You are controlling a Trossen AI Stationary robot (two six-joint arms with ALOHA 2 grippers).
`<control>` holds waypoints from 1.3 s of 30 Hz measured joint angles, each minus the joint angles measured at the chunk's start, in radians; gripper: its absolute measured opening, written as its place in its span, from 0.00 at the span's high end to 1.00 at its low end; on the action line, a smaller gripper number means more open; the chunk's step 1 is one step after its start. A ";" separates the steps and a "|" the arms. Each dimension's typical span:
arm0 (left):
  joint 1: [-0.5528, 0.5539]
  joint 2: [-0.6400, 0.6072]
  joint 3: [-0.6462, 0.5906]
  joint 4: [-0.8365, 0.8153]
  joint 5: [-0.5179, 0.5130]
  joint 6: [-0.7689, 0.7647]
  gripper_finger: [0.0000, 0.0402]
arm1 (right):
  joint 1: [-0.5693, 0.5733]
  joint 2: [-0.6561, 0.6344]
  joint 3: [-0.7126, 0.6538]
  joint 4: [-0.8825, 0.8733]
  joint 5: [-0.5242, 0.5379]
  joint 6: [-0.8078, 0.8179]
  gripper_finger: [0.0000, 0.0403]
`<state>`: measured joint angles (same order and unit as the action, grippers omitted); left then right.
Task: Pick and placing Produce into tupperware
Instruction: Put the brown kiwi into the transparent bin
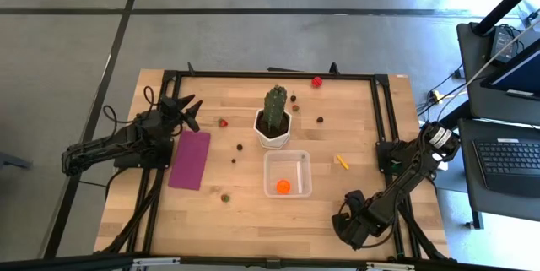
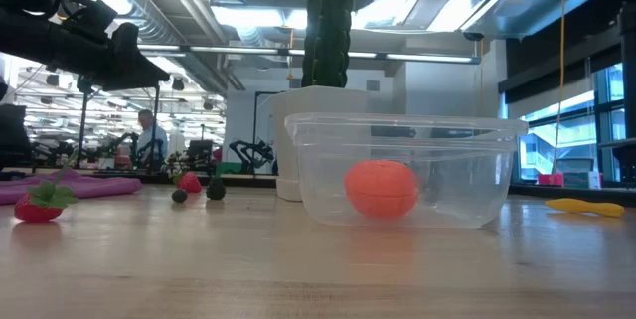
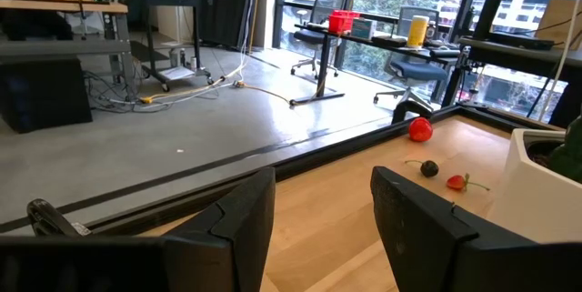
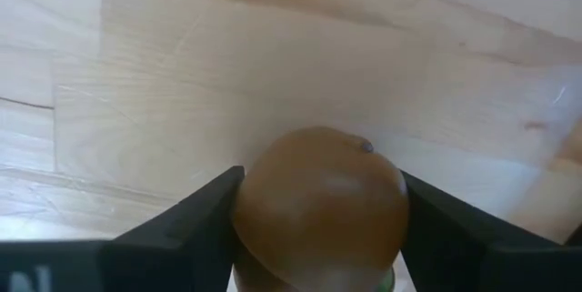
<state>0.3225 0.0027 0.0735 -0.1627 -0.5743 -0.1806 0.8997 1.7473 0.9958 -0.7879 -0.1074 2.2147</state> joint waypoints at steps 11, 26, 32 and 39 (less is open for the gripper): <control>0.000 0.000 0.000 0.000 0.000 0.000 0.56 | -0.076 -0.109 0.068 -0.142 0.160 -0.084 0.39; 0.000 0.000 0.000 0.000 0.000 0.000 0.56 | -0.603 -0.199 0.257 0.079 0.309 -1.118 0.38; 0.000 0.000 0.000 0.000 0.000 0.000 0.56 | -0.708 -0.049 0.355 0.097 0.219 -1.339 0.37; 0.000 0.000 0.000 0.000 0.000 0.000 0.56 | -0.726 0.119 0.422 0.083 0.131 -1.460 0.37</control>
<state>0.3225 0.0028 0.0738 -0.1627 -0.5747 -0.1806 0.1734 1.8659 1.4177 -0.7050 0.0238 0.7551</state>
